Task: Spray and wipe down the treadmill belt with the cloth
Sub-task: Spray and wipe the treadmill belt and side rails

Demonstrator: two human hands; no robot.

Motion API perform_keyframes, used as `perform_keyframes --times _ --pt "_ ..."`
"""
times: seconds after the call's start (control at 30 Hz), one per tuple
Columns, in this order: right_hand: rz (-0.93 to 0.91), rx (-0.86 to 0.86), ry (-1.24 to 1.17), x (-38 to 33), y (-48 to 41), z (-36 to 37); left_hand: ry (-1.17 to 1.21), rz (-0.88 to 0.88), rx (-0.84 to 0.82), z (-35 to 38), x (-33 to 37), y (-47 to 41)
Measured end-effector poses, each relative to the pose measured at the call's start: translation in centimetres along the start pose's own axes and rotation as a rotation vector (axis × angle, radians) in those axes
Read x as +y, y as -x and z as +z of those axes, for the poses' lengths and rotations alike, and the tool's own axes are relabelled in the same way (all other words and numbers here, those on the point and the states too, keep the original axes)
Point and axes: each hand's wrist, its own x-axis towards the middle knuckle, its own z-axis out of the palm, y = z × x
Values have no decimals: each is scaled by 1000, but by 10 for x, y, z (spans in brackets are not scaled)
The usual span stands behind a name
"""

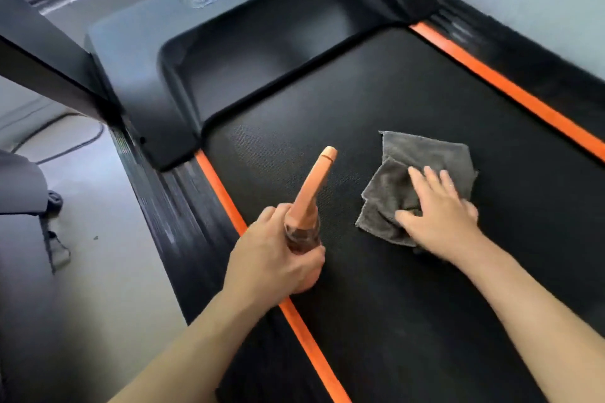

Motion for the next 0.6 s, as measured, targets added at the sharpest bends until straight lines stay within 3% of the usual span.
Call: perform_keyframes --times 0.03,0.1,0.13,0.17,0.27,0.33,0.6 --pt "-108 -30 -227 -3 19 -3 -61 17 -46 7 11 7" --pt "-280 -265 -668 -22 58 -4 -190 68 -112 19 30 19" --pt "-320 -358 -785 -34 69 4 -247 79 -119 23 32 23" --pt "-317 -344 -876 -39 79 12 -291 92 -126 27 39 29" --pt "-59 71 -1085 -43 91 31 -460 191 -111 40 63 42" --pt "103 246 -1161 -43 93 30 -514 271 -129 45 75 48" --pt "603 490 -1751 15 111 17 -384 479 -486 64 88 41"
